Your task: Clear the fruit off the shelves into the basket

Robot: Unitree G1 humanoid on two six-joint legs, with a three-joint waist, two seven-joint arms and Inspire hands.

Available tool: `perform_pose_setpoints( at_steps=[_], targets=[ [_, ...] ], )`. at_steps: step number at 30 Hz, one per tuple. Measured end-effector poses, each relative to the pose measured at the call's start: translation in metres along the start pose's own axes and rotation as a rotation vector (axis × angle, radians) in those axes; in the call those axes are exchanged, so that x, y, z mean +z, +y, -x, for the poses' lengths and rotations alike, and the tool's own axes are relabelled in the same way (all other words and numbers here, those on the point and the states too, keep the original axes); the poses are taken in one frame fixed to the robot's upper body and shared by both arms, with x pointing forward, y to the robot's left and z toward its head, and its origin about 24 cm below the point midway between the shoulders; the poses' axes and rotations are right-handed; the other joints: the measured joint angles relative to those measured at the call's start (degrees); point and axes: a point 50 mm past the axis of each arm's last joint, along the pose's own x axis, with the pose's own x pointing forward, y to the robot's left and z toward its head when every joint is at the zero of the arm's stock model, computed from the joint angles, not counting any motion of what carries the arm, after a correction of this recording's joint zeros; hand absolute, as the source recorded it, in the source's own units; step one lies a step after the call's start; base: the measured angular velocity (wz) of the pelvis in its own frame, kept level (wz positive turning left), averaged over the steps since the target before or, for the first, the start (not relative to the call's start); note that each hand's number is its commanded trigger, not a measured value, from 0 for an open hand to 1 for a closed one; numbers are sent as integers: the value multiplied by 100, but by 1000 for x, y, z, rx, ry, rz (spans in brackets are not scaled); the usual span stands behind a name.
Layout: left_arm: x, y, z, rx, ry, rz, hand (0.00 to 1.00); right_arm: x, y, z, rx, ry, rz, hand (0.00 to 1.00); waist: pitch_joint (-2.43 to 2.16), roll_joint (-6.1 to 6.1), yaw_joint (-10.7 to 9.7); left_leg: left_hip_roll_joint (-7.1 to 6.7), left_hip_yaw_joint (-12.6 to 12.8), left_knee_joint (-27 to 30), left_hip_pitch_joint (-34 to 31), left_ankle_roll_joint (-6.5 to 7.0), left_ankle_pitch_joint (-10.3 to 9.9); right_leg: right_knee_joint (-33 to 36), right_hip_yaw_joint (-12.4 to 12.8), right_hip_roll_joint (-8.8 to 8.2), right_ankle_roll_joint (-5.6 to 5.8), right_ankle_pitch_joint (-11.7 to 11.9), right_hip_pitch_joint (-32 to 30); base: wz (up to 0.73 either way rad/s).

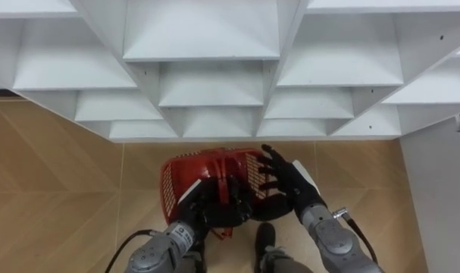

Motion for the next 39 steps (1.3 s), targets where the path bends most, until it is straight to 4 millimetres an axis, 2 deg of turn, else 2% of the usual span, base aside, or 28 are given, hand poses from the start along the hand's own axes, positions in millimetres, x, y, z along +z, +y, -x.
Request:
perform_pose_setpoints(
  at_steps=[11,16,25,29,32,36,39],
  targets=[
    [0,1,0,4,4,1,100,-2,-2,0,15,12,10,0,-8,15,-2,-8,23,-8,31,1,2,46,28,2,1,-2,-5,0],
    [-7,3,4,9,31,-26,100,-13,0,5,23,53,11,0,-8,16,-2,-15,36,-77,243,-1,2,-20,15,7,8,-7,192,0],
    [-18,30,14,78,128,-203,100,-31,0,15,23,105,0,0,-6,40,9,-11,37,-156,536,-11,3,-125,31,30,5,-24,481,0],
    [-35,44,24,143,219,-277,100,-51,-4,27,10,176,-2,0,-10,95,29,-19,61,-312,842,-16,3,-325,21,49,27,3,799,-2],
    [-45,59,38,212,277,-322,100,-63,-14,34,-18,225,-13,0,-15,103,77,-21,151,-445,1083,-18,5,-392,47,50,33,14,985,-11],
    [-63,77,61,322,346,-302,100,-87,-31,53,-122,318,-120,0,-52,132,136,-24,165,-639,1519,-50,-19,-586,41,78,46,12,1421,-1],
    [-74,87,80,423,377,-262,100,-102,-42,69,-213,367,-209,0,-87,141,89,-44,173,-816,1883,-60,-25,-691,41,83,71,-40,1762,2]
  ],
)
